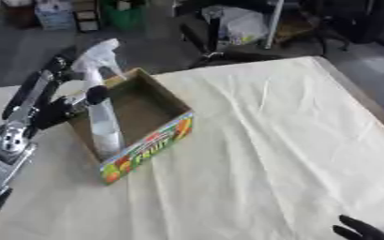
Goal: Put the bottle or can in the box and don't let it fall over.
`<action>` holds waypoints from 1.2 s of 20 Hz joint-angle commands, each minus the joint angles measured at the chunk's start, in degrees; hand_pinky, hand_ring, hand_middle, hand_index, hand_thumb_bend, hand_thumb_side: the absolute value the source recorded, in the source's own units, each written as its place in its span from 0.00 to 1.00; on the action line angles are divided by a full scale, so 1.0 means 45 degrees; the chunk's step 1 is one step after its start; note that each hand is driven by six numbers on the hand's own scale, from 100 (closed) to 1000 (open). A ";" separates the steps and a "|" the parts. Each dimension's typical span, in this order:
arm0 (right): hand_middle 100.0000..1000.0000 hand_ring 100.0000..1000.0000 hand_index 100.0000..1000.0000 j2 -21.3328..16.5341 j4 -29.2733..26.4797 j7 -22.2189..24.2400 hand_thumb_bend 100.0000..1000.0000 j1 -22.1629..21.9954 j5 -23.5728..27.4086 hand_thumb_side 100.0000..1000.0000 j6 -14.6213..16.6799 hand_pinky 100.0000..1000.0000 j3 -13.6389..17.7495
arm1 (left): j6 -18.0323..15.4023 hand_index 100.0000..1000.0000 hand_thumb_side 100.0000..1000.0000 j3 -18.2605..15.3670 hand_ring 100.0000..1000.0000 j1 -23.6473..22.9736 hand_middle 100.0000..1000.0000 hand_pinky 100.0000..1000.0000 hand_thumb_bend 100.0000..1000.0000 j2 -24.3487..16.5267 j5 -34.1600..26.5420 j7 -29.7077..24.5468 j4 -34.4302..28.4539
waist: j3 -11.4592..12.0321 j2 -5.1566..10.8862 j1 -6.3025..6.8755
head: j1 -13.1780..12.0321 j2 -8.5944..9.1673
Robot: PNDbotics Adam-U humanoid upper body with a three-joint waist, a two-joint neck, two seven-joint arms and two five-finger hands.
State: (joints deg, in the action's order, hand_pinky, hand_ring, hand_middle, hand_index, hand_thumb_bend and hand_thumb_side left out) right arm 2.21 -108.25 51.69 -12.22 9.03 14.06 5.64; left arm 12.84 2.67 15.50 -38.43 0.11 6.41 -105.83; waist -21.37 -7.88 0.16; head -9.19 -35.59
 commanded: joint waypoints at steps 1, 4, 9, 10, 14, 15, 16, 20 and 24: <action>1.00 1.00 1.00 -0.0062 -0.0153 0.0061 0.00 0.0018 0.0001 0.41 0.0065 0.72 0.0102 | 0.0149 1.00 0.68 -0.0584 1.00 -0.0244 0.80 0.96 0.98 -0.0274 0.0137 0.0111 -0.0738 | 0.0040 0.0216 0.0012 | 0.0080 0.0063; 1.00 1.00 1.00 -0.0063 -0.0142 0.0061 0.00 0.0014 -0.0015 0.41 0.0055 0.72 0.0171 | 0.0144 0.99 0.66 -0.1081 1.00 -0.0831 0.79 0.95 0.95 0.0026 0.0015 0.0663 -0.1368 | 0.0141 0.0246 0.0030 | 0.0120 0.0017; 1.00 1.00 1.00 -0.0065 -0.0146 0.0061 0.00 0.0009 0.0027 0.41 0.0041 0.72 0.0282 | -0.1212 0.97 0.74 -0.1998 1.00 -0.2068 0.76 0.94 0.96 0.0904 0.0203 0.1989 -0.1928 | 0.0323 0.0287 0.0034 | 0.0150 -0.0100; 1.00 1.00 1.00 -0.0072 -0.0144 0.0053 0.00 -0.0008 0.0022 0.41 0.0040 0.72 0.0328 | -0.1682 0.97 0.66 -0.2139 1.00 -0.2338 0.76 0.93 0.84 0.1203 0.0294 0.2215 -0.1937 | 0.0391 0.0328 0.0045 | 0.0090 -0.0183; 1.00 1.00 1.00 -0.0158 -0.0127 0.0043 0.00 -0.0027 0.0051 0.41 -0.0001 0.72 0.0386 | -0.3324 0.95 0.65 -0.2699 1.00 -0.3552 0.75 0.92 0.79 0.2684 0.0935 0.3248 -0.1946 | 0.0670 0.0440 0.0090 | -0.0185 -0.0555; 1.00 1.00 1.00 -0.0173 -0.0121 0.0036 0.00 -0.0057 0.0049 0.41 -0.0010 0.72 0.0407 | -0.3559 0.95 0.65 -0.2775 1.00 -0.3865 0.74 0.92 0.79 0.3067 0.1130 0.3437 -0.1946 | 0.0753 0.0488 0.0092 | -0.0252 -0.0662; 1.00 1.00 1.00 -0.0182 -0.0117 0.0023 0.00 -0.0085 0.0041 0.41 -0.0013 0.72 0.0427 | -0.3724 0.95 0.65 -0.2826 1.00 -0.4103 0.74 0.92 0.78 0.3387 0.1320 0.3577 -0.1946 | 0.0821 0.0526 0.0091 | -0.0311 -0.0742; 1.00 1.00 1.00 -0.0181 -0.0122 -0.0018 0.00 -0.0193 0.0048 0.41 -0.0003 0.72 0.0459 | -0.3718 0.95 0.63 -0.3090 1.00 -0.4545 0.74 0.92 0.77 0.4711 0.1948 0.4028 -0.1946 | 0.1035 0.0647 0.0025 | -0.0628 -0.1143; 1.00 1.00 1.00 -0.0181 -0.0160 -0.0042 0.00 -0.0284 0.0095 0.41 0.0034 0.72 0.0476 | -0.3298 0.95 0.62 -0.3154 1.00 -0.4507 0.74 0.92 0.76 0.5414 0.2211 0.4055 -0.1946 | 0.1164 0.0714 -0.0053 | -0.0786 -0.1386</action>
State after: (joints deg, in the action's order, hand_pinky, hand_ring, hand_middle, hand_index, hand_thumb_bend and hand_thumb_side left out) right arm 2.18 -108.24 51.52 -13.51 9.13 13.94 7.49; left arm -2.48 -10.87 -5.07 -14.22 9.51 24.49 -113.43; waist -16.12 -5.22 -0.16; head -12.42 -41.41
